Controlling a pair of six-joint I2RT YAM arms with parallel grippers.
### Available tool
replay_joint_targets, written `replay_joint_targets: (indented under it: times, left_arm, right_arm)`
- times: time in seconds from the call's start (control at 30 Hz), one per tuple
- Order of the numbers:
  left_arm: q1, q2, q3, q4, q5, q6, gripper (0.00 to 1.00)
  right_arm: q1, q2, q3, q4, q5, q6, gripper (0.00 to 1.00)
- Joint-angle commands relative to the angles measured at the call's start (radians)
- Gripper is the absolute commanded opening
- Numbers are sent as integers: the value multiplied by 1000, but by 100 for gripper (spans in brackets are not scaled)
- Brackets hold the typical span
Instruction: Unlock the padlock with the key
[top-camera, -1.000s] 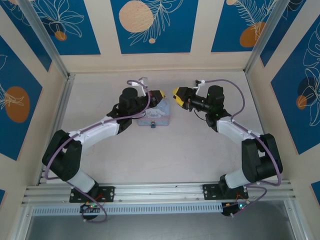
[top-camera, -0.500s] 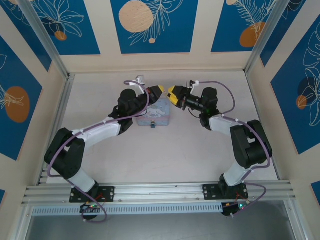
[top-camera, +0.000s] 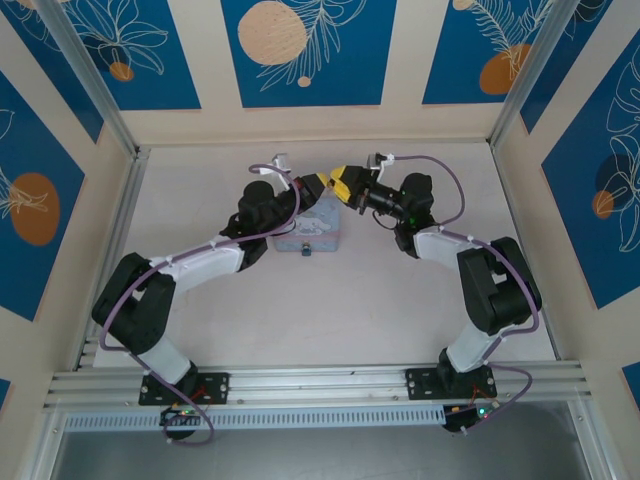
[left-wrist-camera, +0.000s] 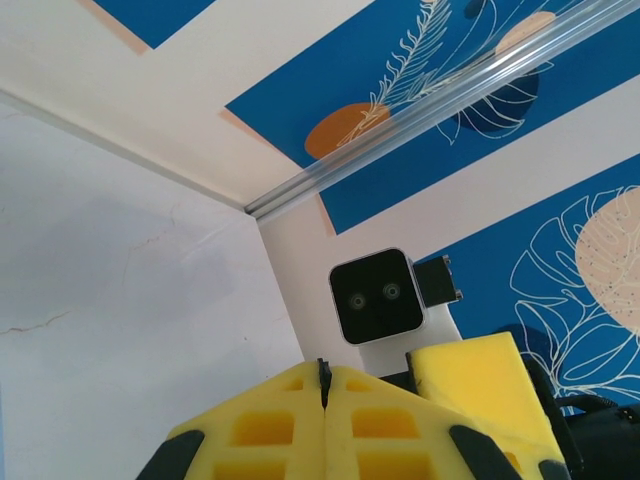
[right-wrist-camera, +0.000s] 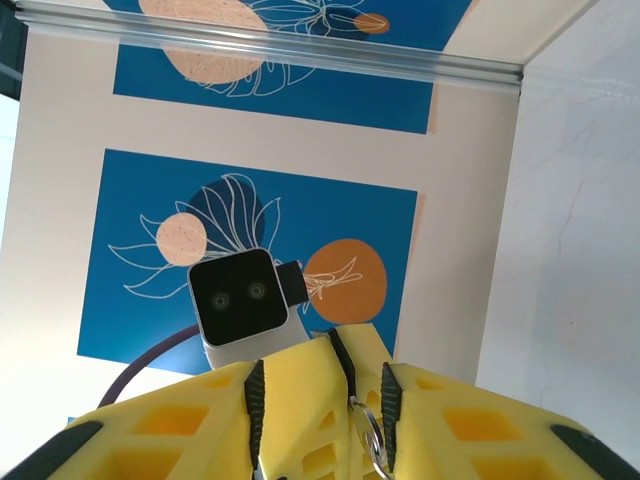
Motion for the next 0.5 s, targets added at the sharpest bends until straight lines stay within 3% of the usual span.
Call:
replay_joint_targets:
  times: [0.0, 0.47]
  left_arm:
    - [-4, 8, -2, 65, -20, -13, 0]
    - [-7, 8, 1, 71, -43, -21, 0]
  right_arm:
    - [11, 15, 15, 34, 3, 7, 37]
    - [20, 30, -15, 69, 9, 23, 25]
